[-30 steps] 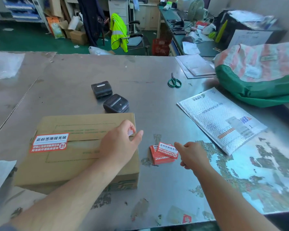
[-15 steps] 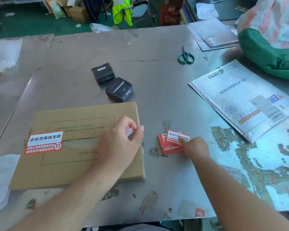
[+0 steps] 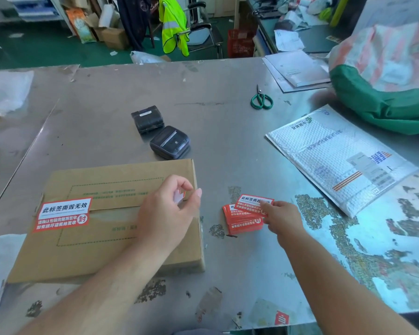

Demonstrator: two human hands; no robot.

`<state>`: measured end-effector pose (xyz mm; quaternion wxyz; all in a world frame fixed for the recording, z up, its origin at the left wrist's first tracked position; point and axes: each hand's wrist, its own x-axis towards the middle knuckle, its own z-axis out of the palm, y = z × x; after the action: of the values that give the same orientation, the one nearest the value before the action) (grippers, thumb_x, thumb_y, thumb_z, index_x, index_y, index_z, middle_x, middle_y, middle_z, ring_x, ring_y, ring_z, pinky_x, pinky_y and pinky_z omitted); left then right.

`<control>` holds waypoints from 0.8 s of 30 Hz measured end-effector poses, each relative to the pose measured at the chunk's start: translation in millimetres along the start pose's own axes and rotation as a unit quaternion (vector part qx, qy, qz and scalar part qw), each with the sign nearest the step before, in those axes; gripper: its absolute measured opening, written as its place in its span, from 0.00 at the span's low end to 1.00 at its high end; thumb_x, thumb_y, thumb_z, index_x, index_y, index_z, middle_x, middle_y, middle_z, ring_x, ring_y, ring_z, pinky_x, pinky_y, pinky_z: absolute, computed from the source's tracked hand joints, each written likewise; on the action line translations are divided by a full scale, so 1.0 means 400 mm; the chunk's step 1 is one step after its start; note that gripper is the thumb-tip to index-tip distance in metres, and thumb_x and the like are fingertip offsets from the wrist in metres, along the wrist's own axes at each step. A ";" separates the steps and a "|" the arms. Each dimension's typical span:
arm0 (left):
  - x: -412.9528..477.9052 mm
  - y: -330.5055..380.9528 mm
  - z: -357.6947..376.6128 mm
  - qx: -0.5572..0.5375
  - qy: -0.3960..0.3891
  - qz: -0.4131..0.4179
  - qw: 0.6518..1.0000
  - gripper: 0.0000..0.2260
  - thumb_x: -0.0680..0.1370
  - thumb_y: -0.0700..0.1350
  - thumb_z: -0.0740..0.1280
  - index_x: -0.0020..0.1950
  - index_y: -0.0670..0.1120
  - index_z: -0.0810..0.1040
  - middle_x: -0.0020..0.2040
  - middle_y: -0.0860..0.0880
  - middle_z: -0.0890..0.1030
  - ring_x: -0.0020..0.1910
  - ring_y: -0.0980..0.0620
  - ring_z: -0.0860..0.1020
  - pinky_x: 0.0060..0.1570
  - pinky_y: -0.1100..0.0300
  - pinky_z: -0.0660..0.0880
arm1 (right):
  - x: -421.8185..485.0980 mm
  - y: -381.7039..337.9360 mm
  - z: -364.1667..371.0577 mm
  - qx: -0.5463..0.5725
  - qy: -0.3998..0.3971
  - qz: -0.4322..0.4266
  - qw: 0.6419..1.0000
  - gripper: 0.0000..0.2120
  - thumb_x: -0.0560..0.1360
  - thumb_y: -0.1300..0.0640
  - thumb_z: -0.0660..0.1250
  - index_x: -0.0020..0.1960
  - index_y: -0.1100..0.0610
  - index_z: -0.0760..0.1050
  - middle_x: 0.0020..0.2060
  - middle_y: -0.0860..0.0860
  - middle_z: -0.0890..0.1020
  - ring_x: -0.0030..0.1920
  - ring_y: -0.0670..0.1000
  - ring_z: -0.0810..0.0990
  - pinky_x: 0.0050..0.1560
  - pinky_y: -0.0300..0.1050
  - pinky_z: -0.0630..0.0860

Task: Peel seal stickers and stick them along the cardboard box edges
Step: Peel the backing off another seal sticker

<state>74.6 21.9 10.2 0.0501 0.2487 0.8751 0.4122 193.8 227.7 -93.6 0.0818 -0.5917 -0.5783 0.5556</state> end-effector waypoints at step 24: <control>-0.043 0.089 -0.111 -0.111 -0.076 -0.072 0.988 0.10 0.76 0.53 0.70 0.40 0.47 0.81 0.37 0.51 0.84 0.34 0.52 0.78 0.36 0.59 0.69 | -0.368 -0.175 -0.032 -0.037 -0.040 -0.304 0.951 0.12 0.78 0.48 0.69 0.39 0.52 0.81 0.31 0.49 0.84 0.31 0.47 0.81 0.29 0.33 0.70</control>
<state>90.5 1.9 64.0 0.1736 0.2091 0.8329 0.4821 203.9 142.8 45.7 0.2017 -0.3673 -0.7537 0.5063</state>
